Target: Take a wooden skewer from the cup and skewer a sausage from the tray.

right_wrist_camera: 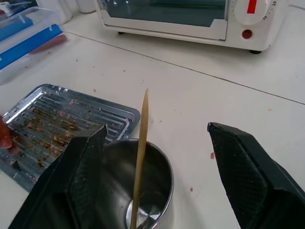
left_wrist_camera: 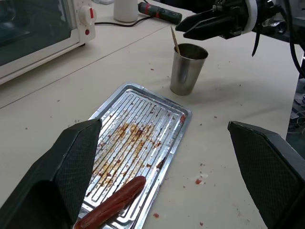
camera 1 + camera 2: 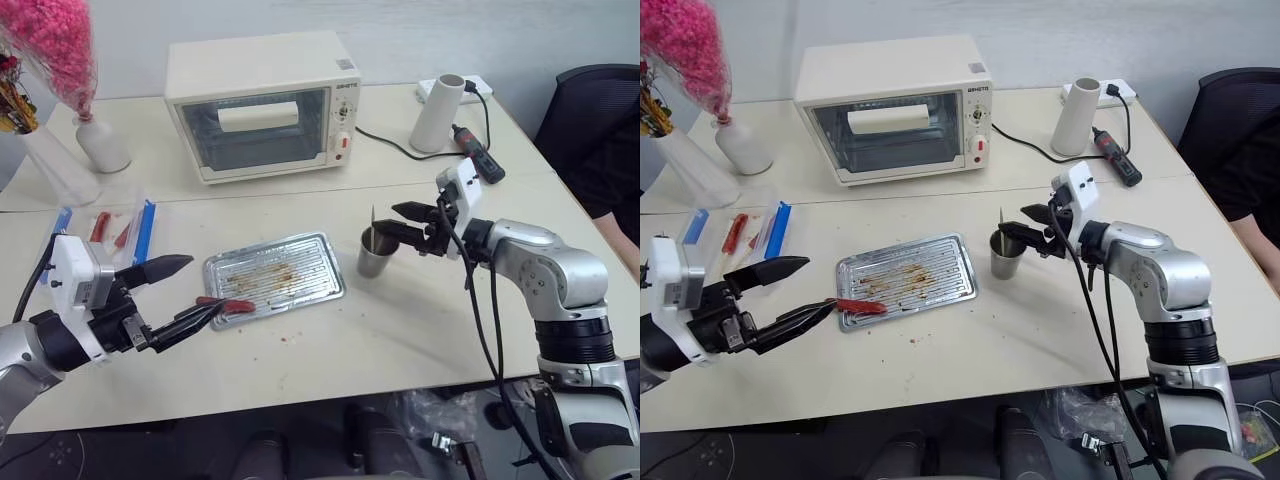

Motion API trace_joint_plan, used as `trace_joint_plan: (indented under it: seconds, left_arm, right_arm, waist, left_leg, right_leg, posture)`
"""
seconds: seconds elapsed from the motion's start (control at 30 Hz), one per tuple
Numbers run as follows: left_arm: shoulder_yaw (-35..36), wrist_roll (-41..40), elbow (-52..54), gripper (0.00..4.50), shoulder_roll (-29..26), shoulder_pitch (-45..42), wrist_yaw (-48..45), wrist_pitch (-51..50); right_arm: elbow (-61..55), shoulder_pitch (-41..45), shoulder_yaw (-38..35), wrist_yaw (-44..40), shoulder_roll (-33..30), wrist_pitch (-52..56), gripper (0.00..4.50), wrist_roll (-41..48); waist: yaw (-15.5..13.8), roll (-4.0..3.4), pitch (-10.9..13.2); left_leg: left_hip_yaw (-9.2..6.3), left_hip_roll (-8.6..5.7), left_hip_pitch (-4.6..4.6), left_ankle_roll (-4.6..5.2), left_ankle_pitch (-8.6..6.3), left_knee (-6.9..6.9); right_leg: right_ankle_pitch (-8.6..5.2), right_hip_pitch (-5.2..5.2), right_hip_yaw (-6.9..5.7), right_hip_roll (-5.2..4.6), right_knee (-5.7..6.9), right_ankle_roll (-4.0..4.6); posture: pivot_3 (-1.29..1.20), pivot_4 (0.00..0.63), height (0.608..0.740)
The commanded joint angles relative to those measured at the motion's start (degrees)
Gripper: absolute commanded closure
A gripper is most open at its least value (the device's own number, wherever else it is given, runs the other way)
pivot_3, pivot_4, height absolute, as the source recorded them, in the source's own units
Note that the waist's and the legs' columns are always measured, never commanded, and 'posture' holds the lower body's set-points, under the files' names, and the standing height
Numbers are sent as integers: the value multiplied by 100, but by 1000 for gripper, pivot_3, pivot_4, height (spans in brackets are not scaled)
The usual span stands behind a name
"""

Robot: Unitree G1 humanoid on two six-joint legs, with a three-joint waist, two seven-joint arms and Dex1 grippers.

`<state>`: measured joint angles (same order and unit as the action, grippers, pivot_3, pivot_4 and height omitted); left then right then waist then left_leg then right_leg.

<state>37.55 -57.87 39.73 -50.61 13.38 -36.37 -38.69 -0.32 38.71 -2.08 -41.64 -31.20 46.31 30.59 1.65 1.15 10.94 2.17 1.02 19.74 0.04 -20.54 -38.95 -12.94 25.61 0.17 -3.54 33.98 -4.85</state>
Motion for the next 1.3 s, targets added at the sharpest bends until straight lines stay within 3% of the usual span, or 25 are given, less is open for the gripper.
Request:
trace_joint_plan:
  seconds: [0.03, 0.23, 0.27, 0.33, 0.57, 0.9, 1.0, 1.3]
  left_arm:
    - [39, 90, -6, 0, 11, -85, 4, 75]
    - [-10, 185, -53, 0, 39, -201, -19, 94]
    - [-13, 197, -51, 0, 45, -213, -18, 92]
    - [-17, 226, -47, 0, 57, -227, -19, 95]
    - [-44, 298, -75, 0, 59, -303, -8, 93]
    - [-243, 449, -170, 0, 72, -528, -16, 113]
    - [-343, 497, -219, 0, 66, -641, -30, 124]
    - [-622, 611, -374, 0, 64, -994, -131, 144]
  right_arm:
    - [10, 169, 10, -24, 44, -138, 906, -69]
    - [237, 224, 191, -66, 224, -315, 906, -223]
    - [281, 225, 216, -64, 262, -349, 1082, -266]
    - [325, 220, 249, -88, 321, -397, 1516, -319]
    - [323, 240, 229, -111, 399, -432, 3872, -352]
    - [-10, 241, 51, -91, 301, -287, 3872, -212]
    - [-89, 269, -32, -124, 268, -171, 4456, -114]
    - [-353, 454, -301, 40, 153, 270, 4485, 151]
  waist:
    - [0, 0, 0]
    - [10, -2, 1]
    - [9, -3, 2]
    - [5, -3, 2]
    - [3, -3, 2]
    - [4, -6, 4]
    - [1, -6, 4]
    - [2, -10, 6]
  left_leg:
    - [0, 0, 0, 0, 0, 0]
    - [0, 2, -2, 0, 0, 0]
    - [0, 2, -1, 0, 0, 1]
    - [0, 2, -1, 0, 0, 1]
    - [0, 1, -1, 0, 0, 1]
    - [-1, 3, 0, 0, 0, 3]
    - [-1, 2, 1, 0, 0, 3]
    - [-3, 4, 2, 0, 0, 6]
  right_leg:
    - [0, 0, 0, 0, 0, 0]
    - [0, 0, 0, 1, 1, 0]
    - [0, 1, 0, 1, 1, 0]
    - [0, 1, 0, 1, 1, 0]
    - [1, 1, -1, -1, 0, -1]
    - [0, 1, -1, -1, -1, -1]
    - [1, 1, 0, -3, -2, -1]
    - [0, 2, -1, -5, -4, -1]
  posture:
    - [0, 150, 740]
    - [0, 150, 740]
    - [0, 150, 740]
    - [0, 150, 740]
    - [0, 150, 740]
    - [0, 150, 740]
    - [0, 150, 740]
    - [0, 150, 740]
